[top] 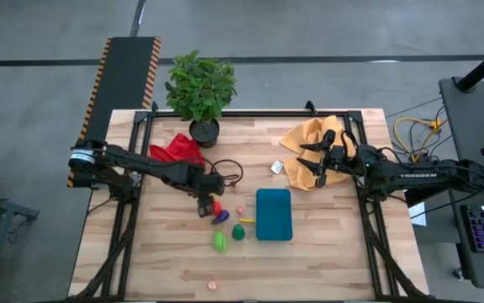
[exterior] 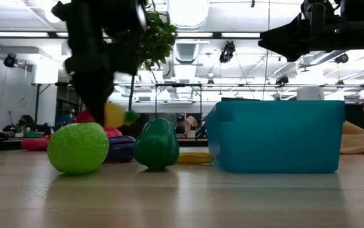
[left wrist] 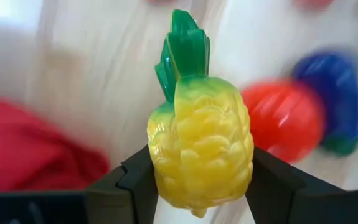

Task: Pick and placing Produce into tupperware
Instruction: Put the yellow pineapple into the blue bin

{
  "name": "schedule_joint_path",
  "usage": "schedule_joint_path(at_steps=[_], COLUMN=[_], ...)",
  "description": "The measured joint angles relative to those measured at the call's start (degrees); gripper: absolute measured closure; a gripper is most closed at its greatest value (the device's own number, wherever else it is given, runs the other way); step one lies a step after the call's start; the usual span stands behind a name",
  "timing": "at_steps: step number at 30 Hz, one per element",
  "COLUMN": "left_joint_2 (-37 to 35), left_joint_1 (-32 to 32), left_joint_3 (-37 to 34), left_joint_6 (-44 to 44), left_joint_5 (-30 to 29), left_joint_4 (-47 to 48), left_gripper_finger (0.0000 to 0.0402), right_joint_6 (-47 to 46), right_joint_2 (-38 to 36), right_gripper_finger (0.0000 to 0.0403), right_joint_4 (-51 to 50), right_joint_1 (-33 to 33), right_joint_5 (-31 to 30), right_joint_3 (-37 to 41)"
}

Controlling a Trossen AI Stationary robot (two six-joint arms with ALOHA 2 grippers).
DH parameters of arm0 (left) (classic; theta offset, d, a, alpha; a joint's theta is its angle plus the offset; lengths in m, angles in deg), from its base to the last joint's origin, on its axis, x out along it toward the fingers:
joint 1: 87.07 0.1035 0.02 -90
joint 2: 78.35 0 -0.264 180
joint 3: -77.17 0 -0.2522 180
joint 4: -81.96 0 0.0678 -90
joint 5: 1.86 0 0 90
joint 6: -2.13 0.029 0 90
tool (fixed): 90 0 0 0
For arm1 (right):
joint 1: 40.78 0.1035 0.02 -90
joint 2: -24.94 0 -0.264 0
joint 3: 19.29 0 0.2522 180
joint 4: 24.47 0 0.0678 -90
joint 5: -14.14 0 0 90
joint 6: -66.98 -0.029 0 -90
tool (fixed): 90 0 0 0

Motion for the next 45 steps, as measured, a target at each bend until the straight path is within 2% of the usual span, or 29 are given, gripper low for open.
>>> schedule_joint_path(at_steps=[7,11,18,24,36,45], left_joint_2=[0.7,0.8,1.0,6.3,18.6,21.5], left_joint_1=[-0.1,-0.1,-0.1,-0.1,-0.1,-0.1], left_joint_3=[5.9,7.7,8.2,9.3,19.8,21.5], left_joint_6=[5.3,10.5,16.3,20.0,24.7,24.5], left_joint_5=[-0.2,-0.1,-0.1,0.1,0.9,0.9], left_joint_4=[-3.6,-9.8,-20.5,-31.3,-31.0,-29.6], left_gripper_finger=[0.0228,0.0228,0.0228,0.0228,0.0228,0.0228], right_joint_6=[0.8,3.9,3.4,3.2,3.1,3.0], right_joint_2=[0.0,0.0,0.0,0.0,0.0,-0.1], right_gripper_finger=[0.0197,0.0197,0.0197,0.0197,0.0197,0.0197], right_joint_4=[0.0,0.0,-0.1,-0.1,-0.1,-1.2], right_joint_1=[0.0,0.0,0.0,0.0,-0.1,-0.1], right_joint_5=[0.0,-1.3,-4.5,-4.5,-4.5,-4.5], right_joint_3=[0.0,0.0,0.0,0.0,0.0,0.0])
